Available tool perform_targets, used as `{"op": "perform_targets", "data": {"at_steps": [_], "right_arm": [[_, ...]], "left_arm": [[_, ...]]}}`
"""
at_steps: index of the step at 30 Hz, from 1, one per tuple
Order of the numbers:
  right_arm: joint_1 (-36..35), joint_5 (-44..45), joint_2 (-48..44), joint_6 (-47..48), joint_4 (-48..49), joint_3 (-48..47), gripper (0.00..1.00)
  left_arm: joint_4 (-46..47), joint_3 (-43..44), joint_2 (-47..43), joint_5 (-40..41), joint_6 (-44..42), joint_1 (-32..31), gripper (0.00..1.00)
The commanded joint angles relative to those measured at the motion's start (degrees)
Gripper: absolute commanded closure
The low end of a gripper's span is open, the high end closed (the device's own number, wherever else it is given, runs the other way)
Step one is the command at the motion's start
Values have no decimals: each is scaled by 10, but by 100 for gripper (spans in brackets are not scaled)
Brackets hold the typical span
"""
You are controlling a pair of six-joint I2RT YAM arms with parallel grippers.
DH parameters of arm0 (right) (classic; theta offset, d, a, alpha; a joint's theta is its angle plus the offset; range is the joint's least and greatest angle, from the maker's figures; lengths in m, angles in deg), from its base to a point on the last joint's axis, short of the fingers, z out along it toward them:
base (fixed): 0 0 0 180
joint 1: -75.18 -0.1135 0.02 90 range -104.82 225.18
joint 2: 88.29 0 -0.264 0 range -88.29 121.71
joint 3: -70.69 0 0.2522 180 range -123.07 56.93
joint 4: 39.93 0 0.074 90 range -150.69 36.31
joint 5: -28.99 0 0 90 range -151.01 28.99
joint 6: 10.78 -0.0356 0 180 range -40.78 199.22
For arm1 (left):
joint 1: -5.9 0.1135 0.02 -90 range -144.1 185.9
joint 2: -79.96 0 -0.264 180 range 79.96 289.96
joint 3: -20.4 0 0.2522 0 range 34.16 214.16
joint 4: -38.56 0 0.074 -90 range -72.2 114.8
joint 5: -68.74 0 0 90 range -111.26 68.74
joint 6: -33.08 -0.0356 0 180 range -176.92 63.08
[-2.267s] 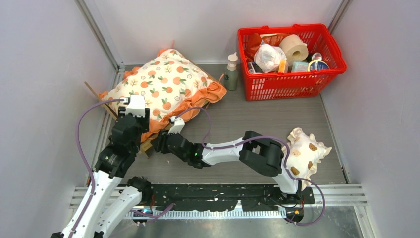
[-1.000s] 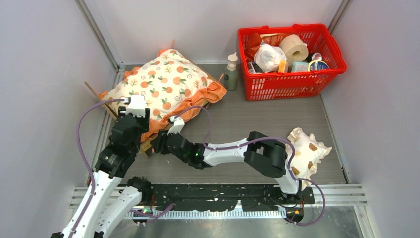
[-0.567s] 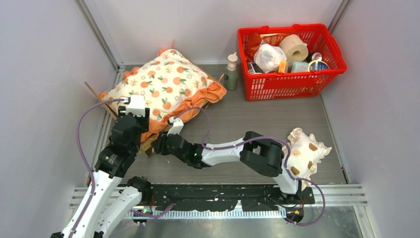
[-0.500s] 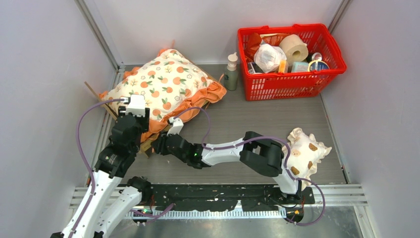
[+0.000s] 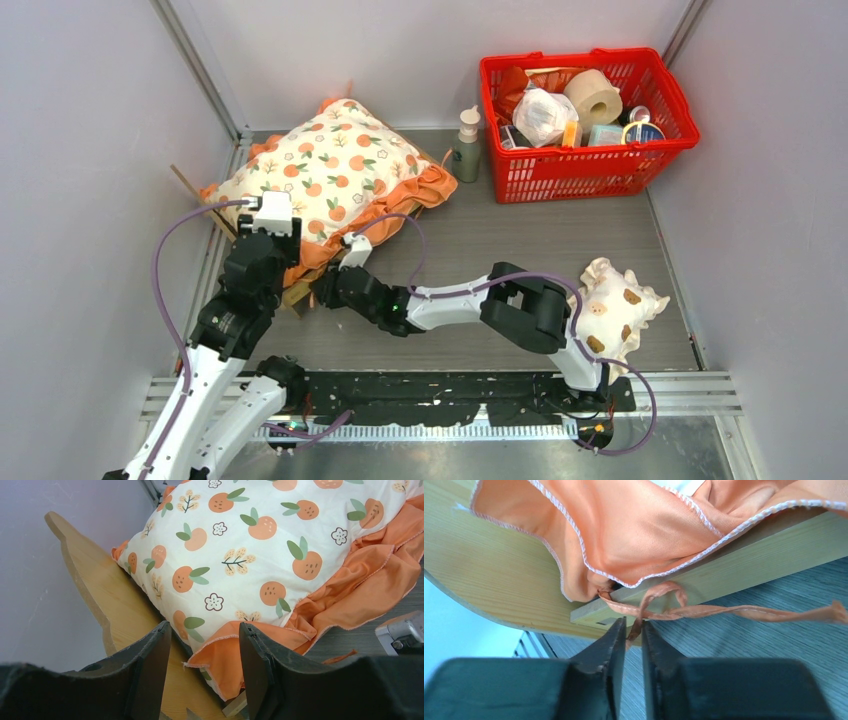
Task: Set up the pet bed
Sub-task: Tie the ropes to the bed frame.
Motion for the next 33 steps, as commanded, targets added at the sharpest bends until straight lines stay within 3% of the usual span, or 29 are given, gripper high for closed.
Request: {"op": "perform_targets", "data": {"at_steps": [1,2,4,10,16,20,27,33], "right_arm": [[2,-1,-1,5,52,-10,83],[2,-4,-3,11,64,-3,91],[3,-12,-6,26,83,4,94],[5,-42,-7,116,134,24,95],[11,-81,6,272,258,64,95],[15,-119,24,322,305,63,95],[18,-134,34,393,323,63,95],[25,-223,42,496,373,76,95]], "left_arm": [[33,-2,-4,-2,-5,2,44],[32,-2,-4,-1,-5,2,44],[34,-2,-5,-2,-5,2,44],[36,-4,-6,-3,-8,2,44],[38,-5,-9,-4,-8,2,44],[37,-6,-7,-3,-9,2,44],[38,-5,-7,-6,-9,2,44],[38,-5,-5,-10,-9,2,44]]}}
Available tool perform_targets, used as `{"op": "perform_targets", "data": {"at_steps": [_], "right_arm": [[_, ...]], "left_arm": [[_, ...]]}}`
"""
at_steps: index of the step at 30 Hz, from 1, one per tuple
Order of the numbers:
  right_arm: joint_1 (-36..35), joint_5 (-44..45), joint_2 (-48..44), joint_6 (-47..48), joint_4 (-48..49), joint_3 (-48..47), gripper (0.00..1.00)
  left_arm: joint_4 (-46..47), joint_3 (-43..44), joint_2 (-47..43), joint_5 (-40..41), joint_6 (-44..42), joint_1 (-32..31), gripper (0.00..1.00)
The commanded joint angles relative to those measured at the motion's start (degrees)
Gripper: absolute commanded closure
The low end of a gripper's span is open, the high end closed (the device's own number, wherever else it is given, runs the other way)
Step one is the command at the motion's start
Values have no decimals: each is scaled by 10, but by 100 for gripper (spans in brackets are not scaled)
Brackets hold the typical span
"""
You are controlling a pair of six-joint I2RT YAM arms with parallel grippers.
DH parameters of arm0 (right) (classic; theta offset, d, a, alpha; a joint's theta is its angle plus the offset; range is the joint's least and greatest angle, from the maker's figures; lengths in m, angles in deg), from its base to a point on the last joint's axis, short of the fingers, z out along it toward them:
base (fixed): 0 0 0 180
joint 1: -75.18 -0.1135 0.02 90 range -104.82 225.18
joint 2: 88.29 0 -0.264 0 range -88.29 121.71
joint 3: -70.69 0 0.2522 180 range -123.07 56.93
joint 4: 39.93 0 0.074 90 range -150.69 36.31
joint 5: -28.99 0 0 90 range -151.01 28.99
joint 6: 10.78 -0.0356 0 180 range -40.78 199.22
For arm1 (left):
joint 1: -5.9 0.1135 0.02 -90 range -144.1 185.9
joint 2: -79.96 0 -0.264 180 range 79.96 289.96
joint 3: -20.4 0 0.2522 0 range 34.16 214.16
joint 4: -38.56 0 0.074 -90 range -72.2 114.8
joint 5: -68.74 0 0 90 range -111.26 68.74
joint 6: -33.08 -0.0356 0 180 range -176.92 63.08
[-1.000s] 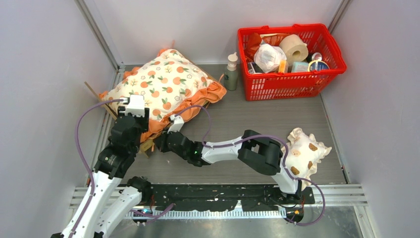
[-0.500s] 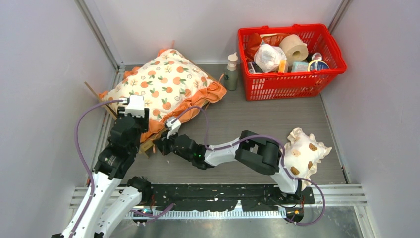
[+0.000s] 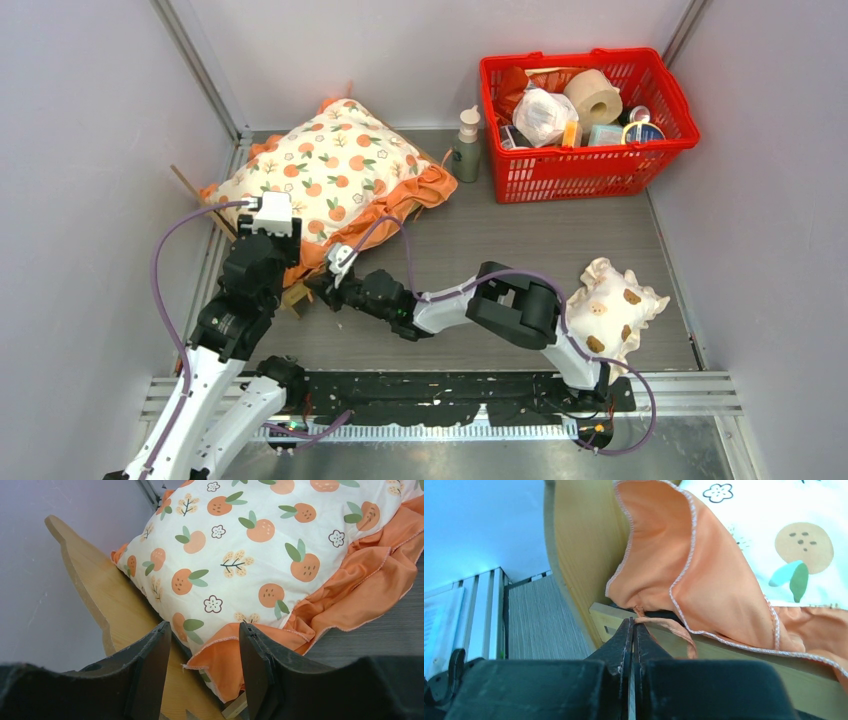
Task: Set up the pet bed
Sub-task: Tie the ropes to the bed frame.
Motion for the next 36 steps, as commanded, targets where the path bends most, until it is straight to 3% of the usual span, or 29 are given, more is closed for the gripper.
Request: {"op": "perform_targets", "data": {"at_steps": [1,14,20,28,36], "right_arm": [[4,-88,8,121,66,9,95],[8,-175,29,337,128,32,95],[18,-212,32,361,148,33,95],[25,-265,4,391,58,13,95],[41,-328,-8,514,-54,-16,95]], "left_arm": [[31,-2,0,-7,-5,2,44],[30,-2,3,-10,-4,2,44],[30,-1,4,-12,-4,2,44],[29,-2,4,-6,-7,2,44],[29,-5,-3,-4,-7,2,44]]}}
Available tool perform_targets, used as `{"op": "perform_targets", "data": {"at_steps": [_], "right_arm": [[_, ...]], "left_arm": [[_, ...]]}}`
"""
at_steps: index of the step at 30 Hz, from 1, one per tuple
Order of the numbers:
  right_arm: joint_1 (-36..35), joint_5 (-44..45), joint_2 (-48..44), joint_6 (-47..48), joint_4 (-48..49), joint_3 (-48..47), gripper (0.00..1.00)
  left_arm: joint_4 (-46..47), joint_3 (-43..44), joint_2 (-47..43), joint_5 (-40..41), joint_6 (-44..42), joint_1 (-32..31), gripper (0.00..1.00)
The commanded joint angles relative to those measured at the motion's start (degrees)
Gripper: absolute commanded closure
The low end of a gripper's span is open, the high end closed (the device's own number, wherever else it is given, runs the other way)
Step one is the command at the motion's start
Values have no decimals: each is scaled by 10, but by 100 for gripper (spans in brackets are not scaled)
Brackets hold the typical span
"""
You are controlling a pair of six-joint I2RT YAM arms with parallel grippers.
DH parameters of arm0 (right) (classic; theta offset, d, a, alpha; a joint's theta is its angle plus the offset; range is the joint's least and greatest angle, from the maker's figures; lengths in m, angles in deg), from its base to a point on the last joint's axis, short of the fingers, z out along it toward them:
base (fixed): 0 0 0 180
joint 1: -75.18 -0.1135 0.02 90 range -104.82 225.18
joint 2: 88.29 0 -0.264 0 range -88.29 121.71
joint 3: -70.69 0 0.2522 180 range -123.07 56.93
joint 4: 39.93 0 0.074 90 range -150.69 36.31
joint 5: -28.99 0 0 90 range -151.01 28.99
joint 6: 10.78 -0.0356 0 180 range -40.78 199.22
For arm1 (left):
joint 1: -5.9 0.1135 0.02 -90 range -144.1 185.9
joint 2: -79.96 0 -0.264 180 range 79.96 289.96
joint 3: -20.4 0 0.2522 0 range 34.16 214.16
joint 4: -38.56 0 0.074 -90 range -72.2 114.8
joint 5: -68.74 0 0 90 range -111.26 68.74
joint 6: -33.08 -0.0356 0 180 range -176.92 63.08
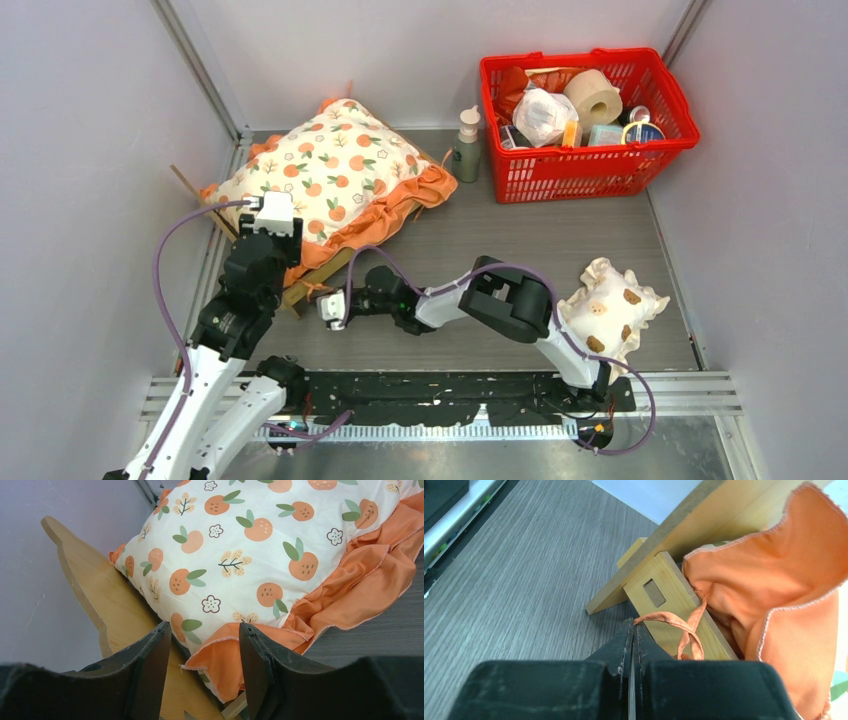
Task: Set up the pet bed
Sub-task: Tie the ropes to the bed frame.
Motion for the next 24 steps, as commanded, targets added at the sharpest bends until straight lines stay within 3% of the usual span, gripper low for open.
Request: {"op": "perform_targets", "data": {"at_steps": [1,9,24], "right_arm": [[12,-66,-41,89,-48,-34,95],[25,-117,-40,143,-70,-63,95],[41,-128,-30,113,-75,-119,95]], "left_arm": [[29,-5,-7,2,-6,2,44],[30,-5,-6,3,-7,2,44],[30,-4,-1,1,-9,2,44]]}}
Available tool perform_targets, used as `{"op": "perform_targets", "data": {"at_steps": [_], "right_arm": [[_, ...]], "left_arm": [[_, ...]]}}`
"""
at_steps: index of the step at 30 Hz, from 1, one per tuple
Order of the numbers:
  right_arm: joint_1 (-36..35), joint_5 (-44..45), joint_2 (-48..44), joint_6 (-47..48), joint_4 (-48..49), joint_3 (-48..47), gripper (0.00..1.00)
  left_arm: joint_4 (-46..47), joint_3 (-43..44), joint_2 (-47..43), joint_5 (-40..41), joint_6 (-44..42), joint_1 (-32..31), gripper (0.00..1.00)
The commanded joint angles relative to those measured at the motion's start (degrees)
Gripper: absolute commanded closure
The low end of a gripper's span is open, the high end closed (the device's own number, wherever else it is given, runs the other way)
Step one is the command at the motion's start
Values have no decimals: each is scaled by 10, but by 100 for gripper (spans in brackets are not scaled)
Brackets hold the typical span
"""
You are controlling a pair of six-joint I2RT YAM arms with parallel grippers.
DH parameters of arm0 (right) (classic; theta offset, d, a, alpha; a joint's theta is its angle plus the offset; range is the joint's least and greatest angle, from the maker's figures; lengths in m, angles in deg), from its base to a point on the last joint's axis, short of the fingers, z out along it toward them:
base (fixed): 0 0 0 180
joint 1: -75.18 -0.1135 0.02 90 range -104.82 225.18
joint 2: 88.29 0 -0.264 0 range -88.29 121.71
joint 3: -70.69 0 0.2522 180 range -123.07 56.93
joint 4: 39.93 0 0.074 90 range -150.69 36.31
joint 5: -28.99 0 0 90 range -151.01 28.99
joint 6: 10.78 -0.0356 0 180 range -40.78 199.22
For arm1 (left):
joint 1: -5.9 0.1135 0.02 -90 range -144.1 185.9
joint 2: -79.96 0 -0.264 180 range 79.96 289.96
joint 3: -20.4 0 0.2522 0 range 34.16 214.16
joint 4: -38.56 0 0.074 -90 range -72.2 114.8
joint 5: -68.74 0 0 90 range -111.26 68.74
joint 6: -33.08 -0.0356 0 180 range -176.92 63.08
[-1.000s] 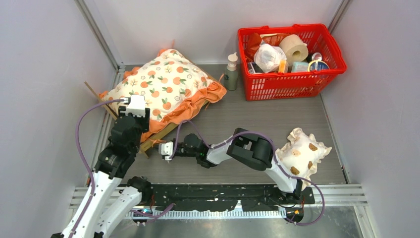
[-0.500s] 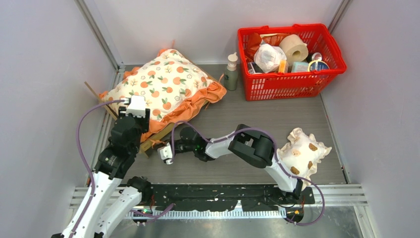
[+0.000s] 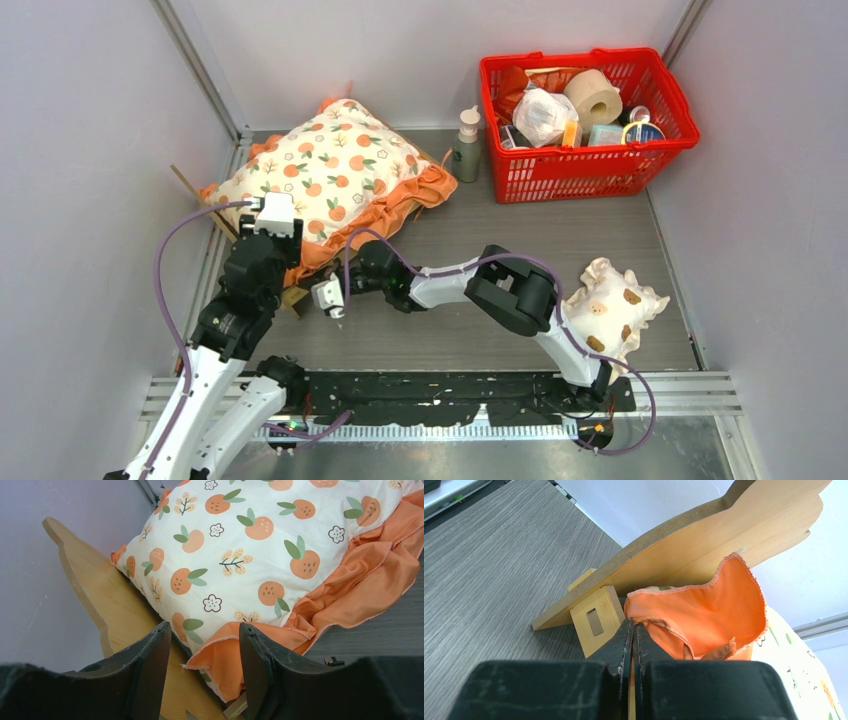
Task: Set up the pet bed
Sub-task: Tie the ropes to the bed frame.
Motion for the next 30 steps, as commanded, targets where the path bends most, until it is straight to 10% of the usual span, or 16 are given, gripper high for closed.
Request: {"op": "perform_targets", "data": {"at_steps": [1,30], "right_arm": [[4,-12,-30,-18,23,-19,95],[11,-75,-40,210,-89,13,95]], "left_arm": [[30,0,3,2,-1,2,44],[29,0,-2,1,-1,2,44]]}}
